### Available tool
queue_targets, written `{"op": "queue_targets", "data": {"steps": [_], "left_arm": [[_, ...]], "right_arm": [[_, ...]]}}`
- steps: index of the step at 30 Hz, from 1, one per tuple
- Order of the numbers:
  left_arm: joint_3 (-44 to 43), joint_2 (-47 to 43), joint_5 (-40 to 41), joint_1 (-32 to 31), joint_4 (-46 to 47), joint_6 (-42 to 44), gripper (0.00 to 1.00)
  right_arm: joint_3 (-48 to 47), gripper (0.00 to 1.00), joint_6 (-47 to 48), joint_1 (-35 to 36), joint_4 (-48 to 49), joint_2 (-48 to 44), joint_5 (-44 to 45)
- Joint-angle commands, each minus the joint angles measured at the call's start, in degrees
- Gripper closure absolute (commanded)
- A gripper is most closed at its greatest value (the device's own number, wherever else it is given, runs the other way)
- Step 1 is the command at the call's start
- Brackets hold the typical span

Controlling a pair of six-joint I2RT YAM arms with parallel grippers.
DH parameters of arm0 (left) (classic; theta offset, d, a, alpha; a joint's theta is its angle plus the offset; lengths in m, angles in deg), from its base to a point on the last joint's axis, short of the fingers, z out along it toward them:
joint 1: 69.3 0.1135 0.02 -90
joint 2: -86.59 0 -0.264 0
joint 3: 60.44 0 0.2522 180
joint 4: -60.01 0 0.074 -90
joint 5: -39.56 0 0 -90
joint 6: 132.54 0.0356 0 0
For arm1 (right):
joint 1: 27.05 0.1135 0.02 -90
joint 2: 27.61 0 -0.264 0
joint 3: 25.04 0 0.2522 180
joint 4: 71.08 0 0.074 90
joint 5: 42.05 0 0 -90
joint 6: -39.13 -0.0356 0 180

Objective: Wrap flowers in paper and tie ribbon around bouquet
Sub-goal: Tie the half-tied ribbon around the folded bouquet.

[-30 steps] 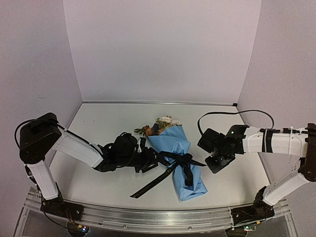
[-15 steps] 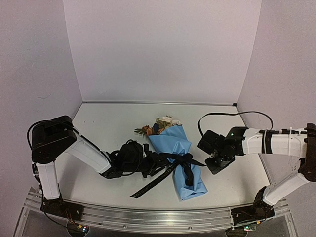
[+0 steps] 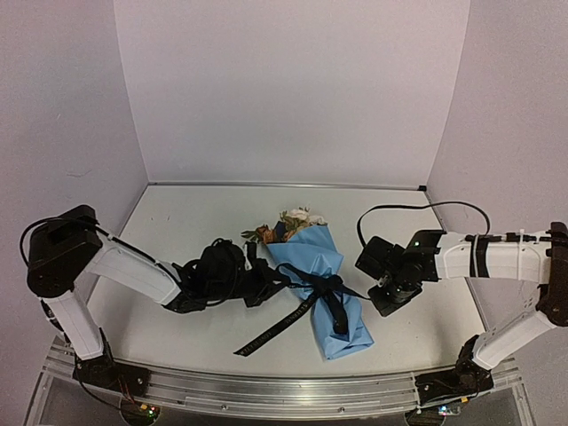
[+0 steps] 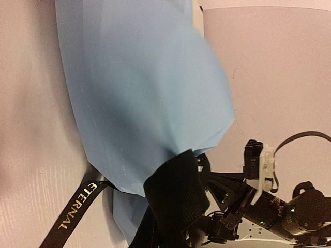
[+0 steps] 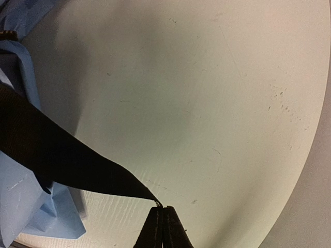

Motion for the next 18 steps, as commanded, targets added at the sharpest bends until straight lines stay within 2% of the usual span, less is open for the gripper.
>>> {"op": "queue_targets", "data": {"steps": [1, 6, 11, 15, 18], "left_arm": [[4.0, -9.1, -3.7, 5.7, -6.9, 8.5, 1.0], [6.1, -17.0, -10.2, 12.7, -15.0, 16.8, 1.0], [4.6, -20.4, -17.4, 18.2, -21.8, 23.9, 1.0], [1.9, -18.7, -22.5, 19.5, -25.1, 28.5, 1.0], [0.7, -15.9, -25.3, 19.6, -25.7, 30.3, 1.0]], "right_arm": [[-4.1, 1.0, -3.6, 3.6, 1.3, 3.2, -2.2], [-12.8, 1.0, -7.4, 9.1, 5.6, 12.8, -6.6], [-22.8, 1.0, -9.9, 12.1, 8.6, 21.9, -10.1], [-22.7, 1.0, -8.9, 12.1, 9.6, 21.0, -7.1], [-21.3, 1.0, -6.1, 11.4, 6.9, 18.0, -4.0]]}}
